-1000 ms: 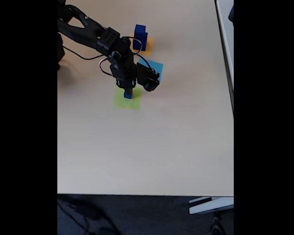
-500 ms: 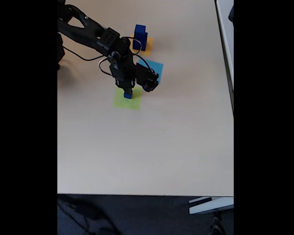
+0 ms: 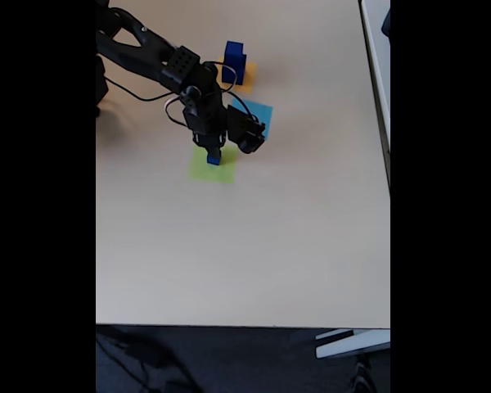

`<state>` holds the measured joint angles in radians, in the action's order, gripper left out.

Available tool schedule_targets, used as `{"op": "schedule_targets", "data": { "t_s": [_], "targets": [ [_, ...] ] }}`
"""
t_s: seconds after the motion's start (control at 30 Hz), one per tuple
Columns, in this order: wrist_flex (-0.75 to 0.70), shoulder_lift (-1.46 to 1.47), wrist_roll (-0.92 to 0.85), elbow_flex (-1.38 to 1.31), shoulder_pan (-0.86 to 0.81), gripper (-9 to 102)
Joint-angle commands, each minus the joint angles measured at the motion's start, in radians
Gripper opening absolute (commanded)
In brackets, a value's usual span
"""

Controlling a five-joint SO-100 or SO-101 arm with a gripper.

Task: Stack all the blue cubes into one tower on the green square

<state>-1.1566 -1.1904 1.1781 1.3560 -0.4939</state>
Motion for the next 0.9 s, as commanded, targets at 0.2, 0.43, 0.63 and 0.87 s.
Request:
{"op": "schedule_targets", "data": {
  "t_s": [0.2, 0.43, 0.63, 0.87],
  "targets": [
    [0.015, -0.098, 0.009, -0.003, 0.009, 3],
    [0.015, -0.101, 0.014, 0.0, 0.014, 3],
    [0.015, -0.104, 0.017, 0.002, 0.017, 5],
    [0.015, -0.106, 0.017, 0.003, 0.015, 8]
  ]
}}
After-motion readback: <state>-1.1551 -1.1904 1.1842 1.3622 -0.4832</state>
